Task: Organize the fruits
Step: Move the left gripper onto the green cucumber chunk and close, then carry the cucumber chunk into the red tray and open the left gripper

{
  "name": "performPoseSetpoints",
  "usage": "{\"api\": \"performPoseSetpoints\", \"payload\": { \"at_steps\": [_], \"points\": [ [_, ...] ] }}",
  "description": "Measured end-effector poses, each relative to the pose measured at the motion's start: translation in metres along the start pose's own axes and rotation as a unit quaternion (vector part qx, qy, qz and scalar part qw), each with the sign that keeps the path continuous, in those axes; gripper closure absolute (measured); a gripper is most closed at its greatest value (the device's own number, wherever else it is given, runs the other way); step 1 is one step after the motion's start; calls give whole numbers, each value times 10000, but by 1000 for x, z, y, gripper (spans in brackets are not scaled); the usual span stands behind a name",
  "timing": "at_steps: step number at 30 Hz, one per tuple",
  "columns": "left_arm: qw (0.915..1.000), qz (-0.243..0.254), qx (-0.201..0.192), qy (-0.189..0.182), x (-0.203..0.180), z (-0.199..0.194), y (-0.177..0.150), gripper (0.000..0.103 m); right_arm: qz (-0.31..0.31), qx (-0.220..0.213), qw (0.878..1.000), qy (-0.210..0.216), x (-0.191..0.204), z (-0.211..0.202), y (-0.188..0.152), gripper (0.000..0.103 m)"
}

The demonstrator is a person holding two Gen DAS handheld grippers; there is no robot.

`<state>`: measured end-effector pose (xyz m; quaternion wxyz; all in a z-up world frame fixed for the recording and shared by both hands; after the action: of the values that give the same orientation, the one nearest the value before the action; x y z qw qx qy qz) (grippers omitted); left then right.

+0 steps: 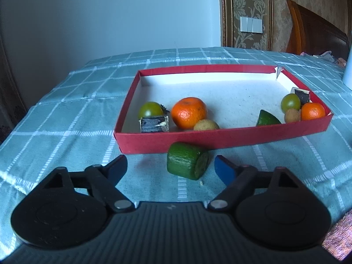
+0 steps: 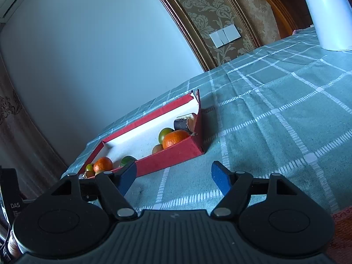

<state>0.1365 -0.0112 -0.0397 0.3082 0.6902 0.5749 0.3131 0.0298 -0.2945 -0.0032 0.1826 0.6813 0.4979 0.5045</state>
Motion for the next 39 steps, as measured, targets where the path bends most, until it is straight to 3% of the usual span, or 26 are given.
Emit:
{"api": "performPoseSetpoints", "payload": {
  "at_steps": [5, 13, 23, 33, 39],
  "points": [
    [9997, -155, 16, -211, 2, 3, 1, 39, -1, -3, 10000, -4, 0, 0, 0, 28],
    [9993, 96, -128, -326, -9, -2, -1, 65, 3, -6, 10000, -2, 0, 0, 0, 28],
    [9997, 102, -159, -181, -13, -7, -1, 69, 4, -1, 10000, -4, 0, 0, 0, 28],
    [9966, 165, -810, -31, -16, -39, 22, 69, 5, -2, 10000, -8, -1, 1, 0, 28],
    [9963, 100, -852, 115, -15, -32, 41, 69, 16, -11, 10000, -13, -3, 0, -2, 28]
  ]
}}
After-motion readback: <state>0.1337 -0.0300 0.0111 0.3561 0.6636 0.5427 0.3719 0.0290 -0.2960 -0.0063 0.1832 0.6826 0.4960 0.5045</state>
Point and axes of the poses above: each gripper's, at about its wrist camera, not at the fingertips, and z roughly the way its jaws point, x to its left, y to its top, the point moved 4 cm from there along z, roughly the way its jaws point, and after that the axes turned 2 degrees about x, right-handed, at the moved point
